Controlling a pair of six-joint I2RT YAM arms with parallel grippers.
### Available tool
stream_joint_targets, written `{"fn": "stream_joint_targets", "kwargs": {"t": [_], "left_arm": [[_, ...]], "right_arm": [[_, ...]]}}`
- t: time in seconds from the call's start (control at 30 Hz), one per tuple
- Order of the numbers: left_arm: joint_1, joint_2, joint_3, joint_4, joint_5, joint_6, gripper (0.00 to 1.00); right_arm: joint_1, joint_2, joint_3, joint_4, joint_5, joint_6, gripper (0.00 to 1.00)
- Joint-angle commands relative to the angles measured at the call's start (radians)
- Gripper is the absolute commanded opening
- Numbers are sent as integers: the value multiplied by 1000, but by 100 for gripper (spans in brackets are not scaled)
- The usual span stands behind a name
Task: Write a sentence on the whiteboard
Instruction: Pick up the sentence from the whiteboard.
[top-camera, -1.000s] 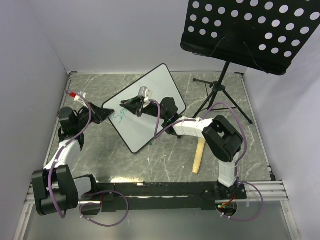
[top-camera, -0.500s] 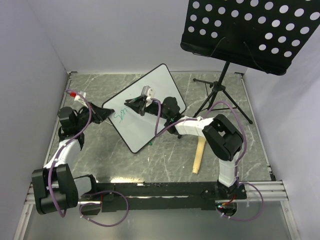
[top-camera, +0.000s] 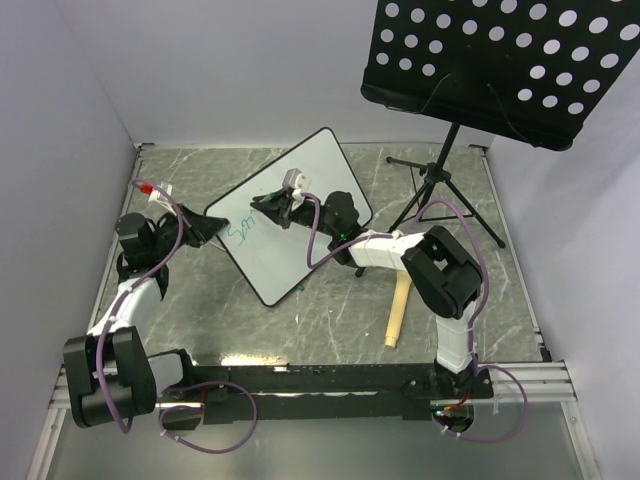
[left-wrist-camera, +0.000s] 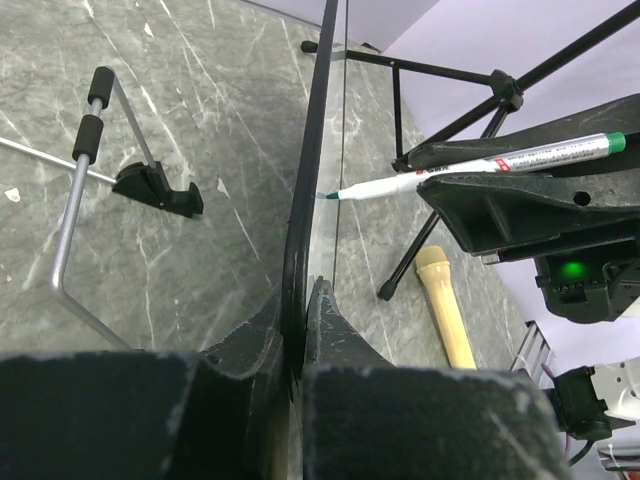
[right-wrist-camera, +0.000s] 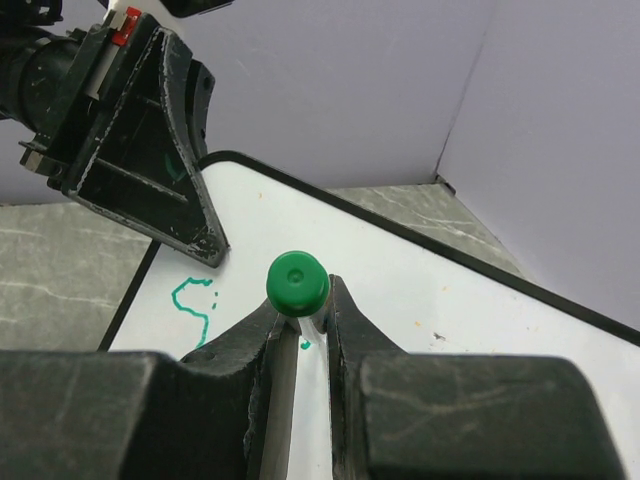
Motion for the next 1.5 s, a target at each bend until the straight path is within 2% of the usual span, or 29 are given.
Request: {"fn": "stream_joint_targets", "kwargs": {"t": [0.0,0.37,1.47], "left_arm": [[-8,25,5,-52,-53,223,1],[-8,29,11,-61,-56,225,1],[-7,22,14,-73,-53,232,1]], "right_arm": [[-8,-18,-19,87,-24,10,0],[-5,-77,-72,121,-55,34,0],[-5,11,-23,66,-54,36,0]]}}
